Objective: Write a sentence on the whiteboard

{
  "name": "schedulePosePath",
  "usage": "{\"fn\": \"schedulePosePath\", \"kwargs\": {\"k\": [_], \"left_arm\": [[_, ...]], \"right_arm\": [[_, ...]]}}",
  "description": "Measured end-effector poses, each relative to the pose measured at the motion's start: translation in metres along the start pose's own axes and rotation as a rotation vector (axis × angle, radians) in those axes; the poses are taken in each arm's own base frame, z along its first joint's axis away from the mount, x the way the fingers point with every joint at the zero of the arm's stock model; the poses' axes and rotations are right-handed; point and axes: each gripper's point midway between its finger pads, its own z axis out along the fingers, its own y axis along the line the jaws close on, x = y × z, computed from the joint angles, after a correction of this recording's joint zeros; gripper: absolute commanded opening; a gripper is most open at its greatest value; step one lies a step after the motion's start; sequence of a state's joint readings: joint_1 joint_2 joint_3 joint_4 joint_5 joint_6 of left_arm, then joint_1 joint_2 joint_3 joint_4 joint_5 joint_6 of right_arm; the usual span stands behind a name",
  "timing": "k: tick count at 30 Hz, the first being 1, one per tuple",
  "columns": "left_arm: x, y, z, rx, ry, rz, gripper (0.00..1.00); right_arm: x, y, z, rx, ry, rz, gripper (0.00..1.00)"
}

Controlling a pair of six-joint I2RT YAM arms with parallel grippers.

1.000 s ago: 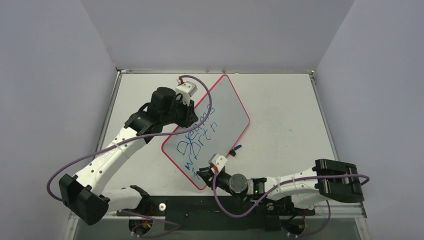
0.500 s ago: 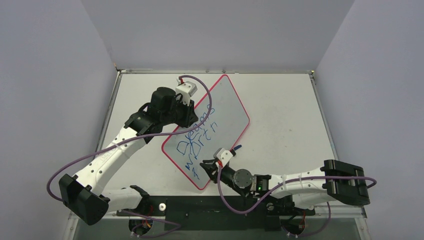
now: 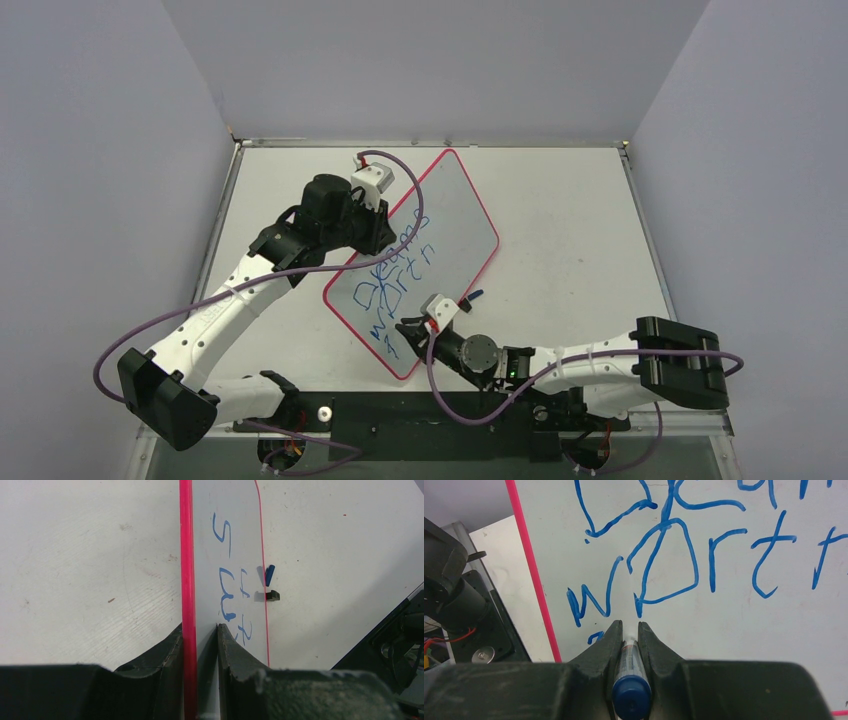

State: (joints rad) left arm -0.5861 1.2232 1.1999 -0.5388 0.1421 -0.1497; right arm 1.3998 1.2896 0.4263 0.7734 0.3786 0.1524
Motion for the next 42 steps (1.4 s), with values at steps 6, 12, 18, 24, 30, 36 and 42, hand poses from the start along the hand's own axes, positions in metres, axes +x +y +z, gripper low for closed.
{"fn": "schedulePosePath", "kwargs": {"k": [6,12,18,24,30,36,42], "left_arm": [[0.0,0.001,0.0,-0.005,0.0,0.0,0.0],[0.0,0.001,0.0,-0.006,0.0,0.0,0.0],[0.0,0.001,0.0,-0.006,0.0,0.0,0.0],[0.0,0.002,0.0,-0.008,-0.001,0.0,0.0],[0.0,0.002,0.0,-0.008,-0.001,0.0,0.0],[0.0,0.002,0.0,-0.008,-0.001,0.0,0.0],[0.0,0.002,0.0,-0.01,-0.001,0.0,0.0]], "right_arm": [[0.0,0.0,0.003,0.002,-0.007,0.001,0.0],[0.0,0.001,0.003,0.002,-0.009,0.03,0.0],[0.002,0.003,0.002,-0.007,-0.006,0.07,0.0],[0.016,0.009,-0.003,-0.032,0.021,0.102,0.0],[0.031,0.008,-0.009,-0.026,0.049,0.145,0.0],[0.032,0.002,-0.01,0.006,0.055,0.14,0.0],[0.016,-0.003,0.001,0.043,0.044,0.097,0.0]]}}
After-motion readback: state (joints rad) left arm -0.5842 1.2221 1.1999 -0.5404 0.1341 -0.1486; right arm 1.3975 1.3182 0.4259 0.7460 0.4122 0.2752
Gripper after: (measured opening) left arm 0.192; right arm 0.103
